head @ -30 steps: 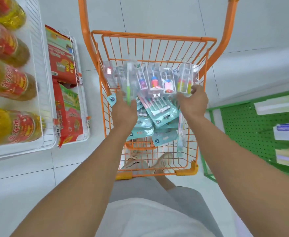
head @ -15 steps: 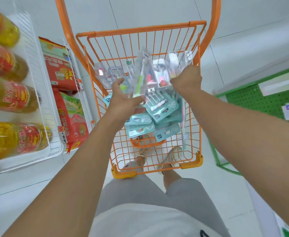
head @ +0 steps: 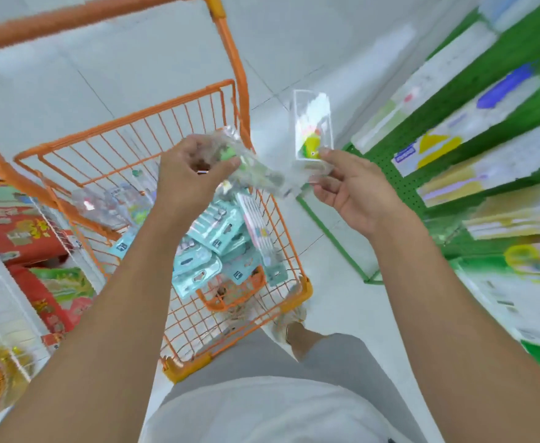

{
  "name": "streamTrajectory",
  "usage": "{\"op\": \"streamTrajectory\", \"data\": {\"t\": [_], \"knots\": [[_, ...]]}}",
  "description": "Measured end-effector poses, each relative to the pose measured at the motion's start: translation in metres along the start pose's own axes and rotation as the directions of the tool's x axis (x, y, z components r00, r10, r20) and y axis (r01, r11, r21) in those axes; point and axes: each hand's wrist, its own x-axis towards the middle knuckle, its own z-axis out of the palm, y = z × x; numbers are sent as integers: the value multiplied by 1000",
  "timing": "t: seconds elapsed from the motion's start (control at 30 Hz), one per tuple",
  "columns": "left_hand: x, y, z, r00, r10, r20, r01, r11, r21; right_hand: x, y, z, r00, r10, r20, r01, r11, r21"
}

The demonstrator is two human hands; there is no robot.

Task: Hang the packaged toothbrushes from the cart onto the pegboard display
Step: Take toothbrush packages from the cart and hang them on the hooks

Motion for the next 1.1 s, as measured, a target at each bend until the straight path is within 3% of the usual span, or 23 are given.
{"op": "streamTrajectory", "data": {"t": [0.2,0.4,0.53,0.67,0.73,0.83,0.9,0.97,1.03,1.1], "knots": [[-11,27,91,891,70,450,-182,960,211,-36,-15,-91,982,-61,-179,38,991,-130],[-45,55,182,722,-9,692,-277,913,301,-77,-21,-194,995,-83,-52,51,894,-445],[-76,60,249,548,-120,828,-271,911,312,-105,-15,-249,983,-182,-24,164,929,-330],[-105,48,297,564,-184,805,-112,949,295,-108,15,-292,951,-155,-267,136,987,-89],[-120,40,312,561,-298,772,17,937,349,-106,34,-301,928,-79,-363,104,993,49],[-146,27,328,456,-409,790,255,911,324,-105,53,-298,890,-9,-456,99,980,172],[-156,15,333,417,-444,793,319,889,330,-104,59,-294,885,4,-465,108,971,214],[-160,7,338,490,-470,734,297,882,366,-106,60,-290,871,-8,-490,100,982,162],[-157,2,341,634,-473,612,269,877,399,-108,59,-287,833,-52,-551,60,998,-3],[-152,-6,343,733,-445,514,227,873,431,-112,59,-284,815,-87,-572,36,994,-99]]}}
